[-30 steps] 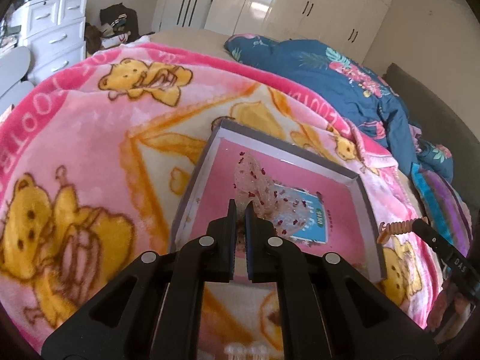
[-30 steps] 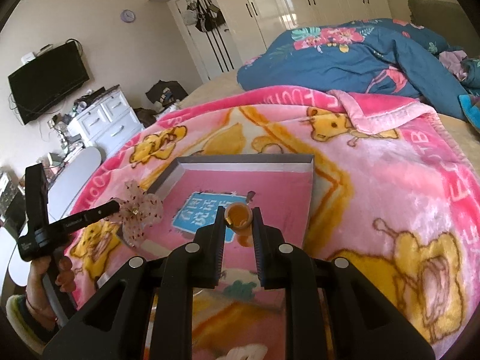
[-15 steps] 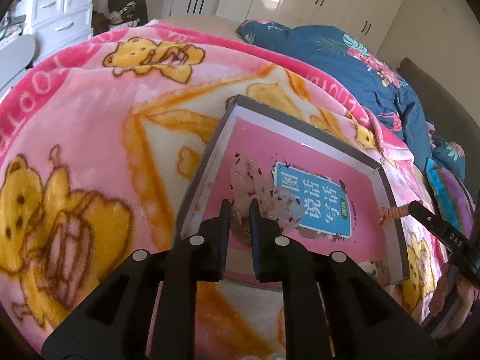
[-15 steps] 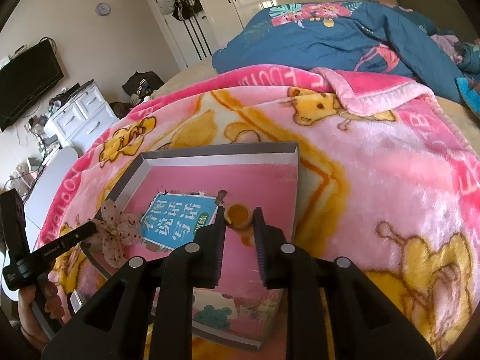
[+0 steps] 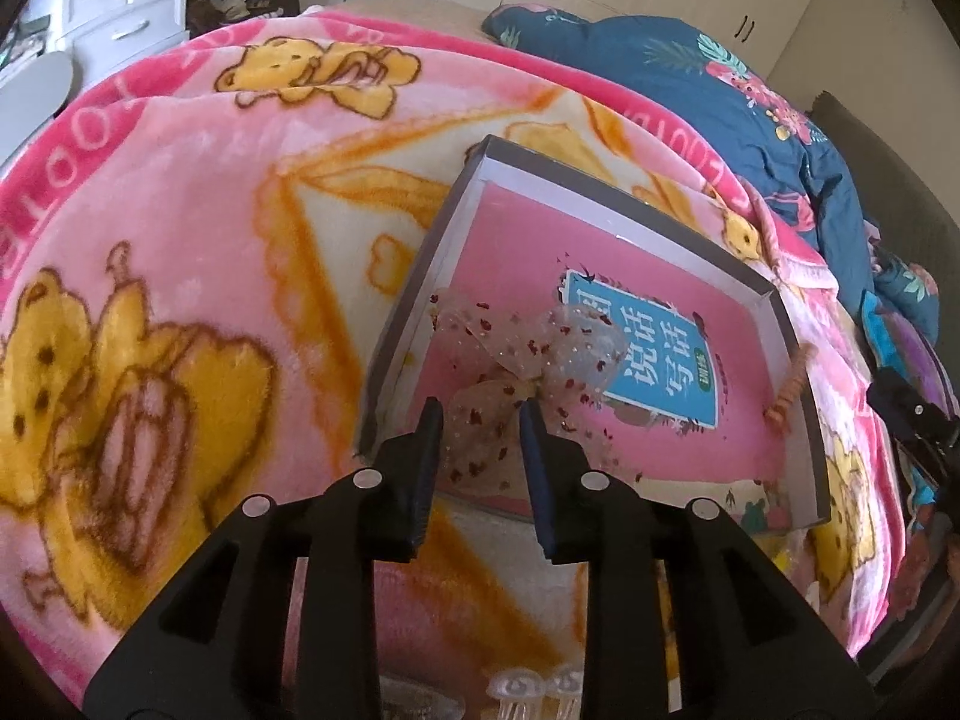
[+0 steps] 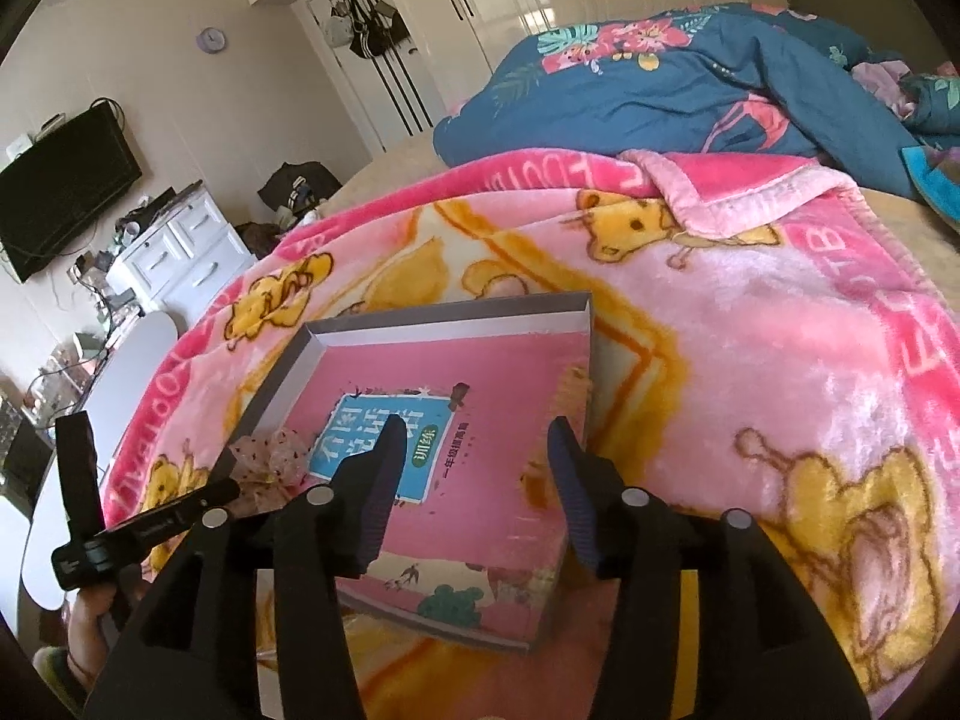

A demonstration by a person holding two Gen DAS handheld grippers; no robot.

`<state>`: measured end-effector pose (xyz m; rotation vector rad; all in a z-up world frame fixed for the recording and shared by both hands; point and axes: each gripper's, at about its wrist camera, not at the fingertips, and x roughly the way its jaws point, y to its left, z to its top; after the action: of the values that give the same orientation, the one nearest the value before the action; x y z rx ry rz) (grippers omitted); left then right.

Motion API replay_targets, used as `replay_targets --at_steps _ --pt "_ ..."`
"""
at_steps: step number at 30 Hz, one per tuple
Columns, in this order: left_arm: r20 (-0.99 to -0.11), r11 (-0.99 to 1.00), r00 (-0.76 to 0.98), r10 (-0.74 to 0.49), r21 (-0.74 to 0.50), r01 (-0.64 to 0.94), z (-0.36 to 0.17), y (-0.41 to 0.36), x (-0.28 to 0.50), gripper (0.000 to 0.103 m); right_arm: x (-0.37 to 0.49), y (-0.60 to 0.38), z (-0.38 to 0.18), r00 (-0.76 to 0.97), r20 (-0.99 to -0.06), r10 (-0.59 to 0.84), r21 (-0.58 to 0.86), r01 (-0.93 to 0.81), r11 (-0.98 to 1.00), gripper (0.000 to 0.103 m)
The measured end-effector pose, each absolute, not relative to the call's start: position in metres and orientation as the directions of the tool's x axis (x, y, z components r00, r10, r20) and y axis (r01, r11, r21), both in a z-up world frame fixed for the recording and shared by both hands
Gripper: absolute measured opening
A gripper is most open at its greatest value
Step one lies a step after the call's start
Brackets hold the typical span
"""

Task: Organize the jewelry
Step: 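Open the left tool to drop the bow in the box while the right tool releases the hair tie there, then move both open tools back toward the remaining jewelry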

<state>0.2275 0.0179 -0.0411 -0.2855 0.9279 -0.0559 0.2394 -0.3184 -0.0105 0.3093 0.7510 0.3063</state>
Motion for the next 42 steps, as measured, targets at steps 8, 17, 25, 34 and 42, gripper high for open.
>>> replay_targets --at_steps 8,17,25,34,42 --pt "-0.769 0.959 0.614 -0.177 -0.275 -0.069 -0.032 0.018 0.217 0.033 0.218 -0.325 0.003 0.71 -0.598 0.372 0.361 -0.176 0.916 0.054" --pt "-0.735 0.957 0.655 -0.176 -0.283 -0.06 -0.002 0.021 0.2 0.061 0.192 -0.323 0.021 0.724 -0.576 0.381 0.336 -0.215 0.917 0.064" --pt "-0.683 0.951 0.711 -0.168 -0.301 -0.065 0.031 0.031 0.168 0.092 0.167 -0.326 0.038 0.732 -0.548 0.404 0.344 -0.243 0.907 0.079" --pt "-0.635 0.948 0.755 -0.162 -0.312 -0.059 0.057 0.04 0.13 0.094 0.133 -0.32 0.057 0.747 -0.519 0.416 0.308 -0.29 0.906 0.079" --pt "-0.609 0.942 0.776 -0.163 -0.33 -0.061 0.066 0.047 0.102 0.094 0.11 -0.306 0.067 0.751 -0.502 0.428 0.257 -0.343 0.903 0.079"
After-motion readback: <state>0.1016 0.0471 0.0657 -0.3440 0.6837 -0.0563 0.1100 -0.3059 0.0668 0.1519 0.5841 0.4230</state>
